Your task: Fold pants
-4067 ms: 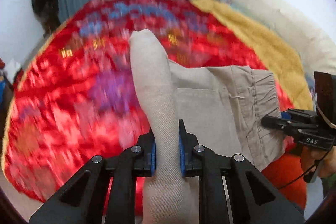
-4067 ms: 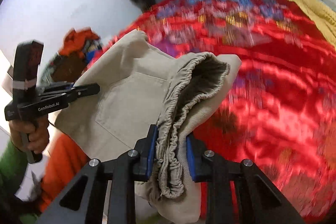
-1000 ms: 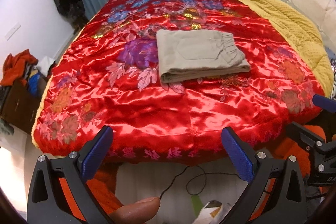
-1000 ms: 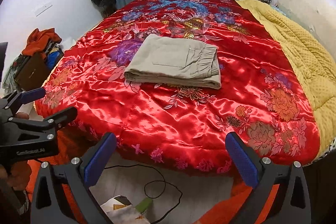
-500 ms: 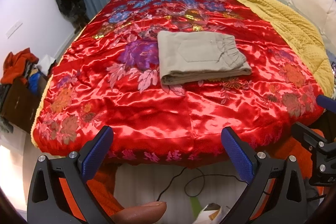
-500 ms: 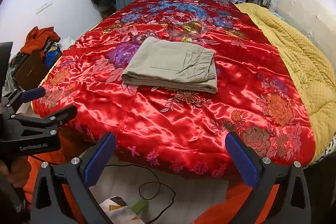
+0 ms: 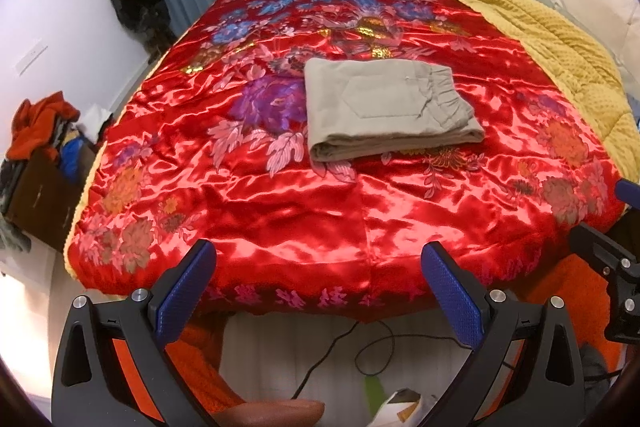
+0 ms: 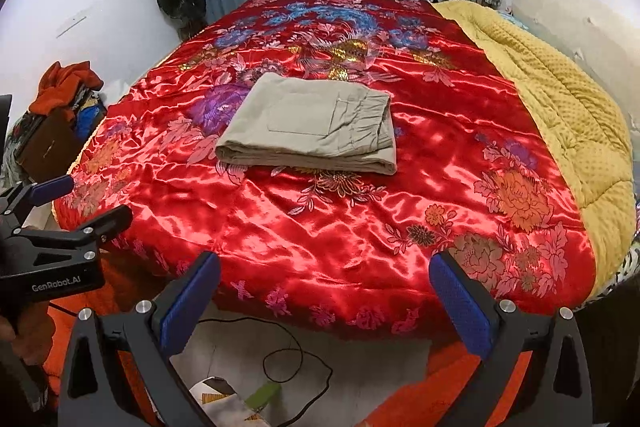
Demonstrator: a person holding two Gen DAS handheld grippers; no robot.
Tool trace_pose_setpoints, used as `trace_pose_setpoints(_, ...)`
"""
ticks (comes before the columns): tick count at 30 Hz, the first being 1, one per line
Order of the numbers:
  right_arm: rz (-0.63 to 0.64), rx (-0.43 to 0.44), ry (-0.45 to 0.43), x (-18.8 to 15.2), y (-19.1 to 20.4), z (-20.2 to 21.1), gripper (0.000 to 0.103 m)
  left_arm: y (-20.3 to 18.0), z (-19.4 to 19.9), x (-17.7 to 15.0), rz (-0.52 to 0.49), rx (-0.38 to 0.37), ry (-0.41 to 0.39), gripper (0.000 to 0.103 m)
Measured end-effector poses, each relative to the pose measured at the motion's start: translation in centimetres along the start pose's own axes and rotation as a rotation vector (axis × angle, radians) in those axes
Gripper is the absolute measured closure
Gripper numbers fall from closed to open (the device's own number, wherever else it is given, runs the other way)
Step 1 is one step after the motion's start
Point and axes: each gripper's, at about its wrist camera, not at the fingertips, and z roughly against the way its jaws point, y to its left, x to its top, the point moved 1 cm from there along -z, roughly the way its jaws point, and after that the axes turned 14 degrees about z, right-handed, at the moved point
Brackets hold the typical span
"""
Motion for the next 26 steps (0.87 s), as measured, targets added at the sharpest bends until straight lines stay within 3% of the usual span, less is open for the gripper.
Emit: trace_pose_setpoints(26, -0.008, -0.015, 0.013, 0.07, 0.01, -0.13, 0.001, -0.05, 0.81, 0.16, -0.01, 0.002, -0.041, 0.001)
